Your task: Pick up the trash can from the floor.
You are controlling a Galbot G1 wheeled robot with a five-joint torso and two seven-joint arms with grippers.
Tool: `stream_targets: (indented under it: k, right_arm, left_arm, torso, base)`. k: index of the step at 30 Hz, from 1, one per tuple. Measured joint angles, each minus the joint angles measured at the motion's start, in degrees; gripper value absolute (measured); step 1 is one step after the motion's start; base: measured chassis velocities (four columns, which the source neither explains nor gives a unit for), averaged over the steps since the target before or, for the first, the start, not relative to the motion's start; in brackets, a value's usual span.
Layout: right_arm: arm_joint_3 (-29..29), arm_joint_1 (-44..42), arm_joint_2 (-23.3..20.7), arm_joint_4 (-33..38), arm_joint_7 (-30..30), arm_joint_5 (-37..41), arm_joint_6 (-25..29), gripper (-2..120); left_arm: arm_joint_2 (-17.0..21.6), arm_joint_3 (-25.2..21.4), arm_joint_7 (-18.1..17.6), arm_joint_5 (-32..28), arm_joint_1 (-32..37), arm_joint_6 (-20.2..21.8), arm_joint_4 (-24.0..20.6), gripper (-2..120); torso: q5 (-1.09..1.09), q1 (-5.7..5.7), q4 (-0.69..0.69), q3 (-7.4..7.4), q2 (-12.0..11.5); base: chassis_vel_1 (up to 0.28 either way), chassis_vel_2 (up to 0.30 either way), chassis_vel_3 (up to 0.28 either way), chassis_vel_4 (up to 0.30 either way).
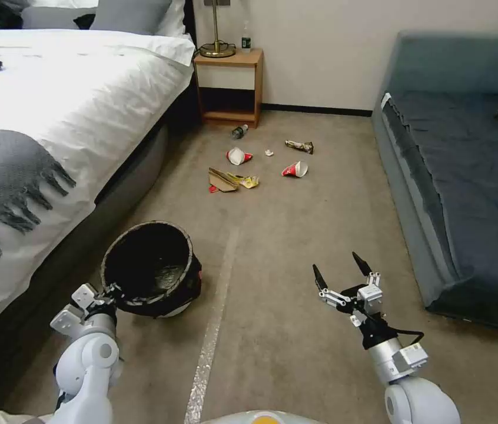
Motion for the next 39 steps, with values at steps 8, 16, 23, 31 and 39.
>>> stream_targets:
  k: [8,16,23,31,39]
  right_arm:
    - [-0.67,0.58,-0.10,0.67,1.97,1.01,0.36,100]
    - [-1.58,1.55,-0.07,1.37,4.42,0.90,1.60,100]
    - [-2.38,1.38,-0.12,1.83,5.04,0.86,2.00,100]
    - [-2.17,1.17,-0.39,2.01,5.05,0.83,2.00,100]
    - [-1.94,0.92,-0.50,2.04,4.99,1.07,1.99,100]
  left_arm:
    - [1.71,1.83,4.78,9.12,4.54,-2.31,-10.10,3]
    - [2.15,2.43,8.09,15.10,7.23,-2.26,-14.72,3]
    - [2.80,2.61,13.44,17.43,9.00,-4.28,-14.63,3]
    - [2.79,2.68,14.04,18.31,9.41,-4.65,-15.05,3]
    - [2.36,2.75,13.61,18.61,9.63,-4.75,-15.07,3]
  torso:
    - [0.03,0.00,0.00,0.00,0.00]
    - [0.02,0.00,0.01,0.00,0.00]
    - [0.02,0.00,0.01,0.00,0.00]
    - [0.02,0.00,0.01,0.00,0.00]
    - [0.02,0.00,0.01,0.00,0.00]
  base:
    - [0.000,0.000,0.000,0.000]
    - [0.000,0.000,0.000,0.000]
    - [0.000,0.000,0.000,0.000]
    - [0.000,0.000,0.000,0.000]
    - [0.000,0.000,0.000,0.000]
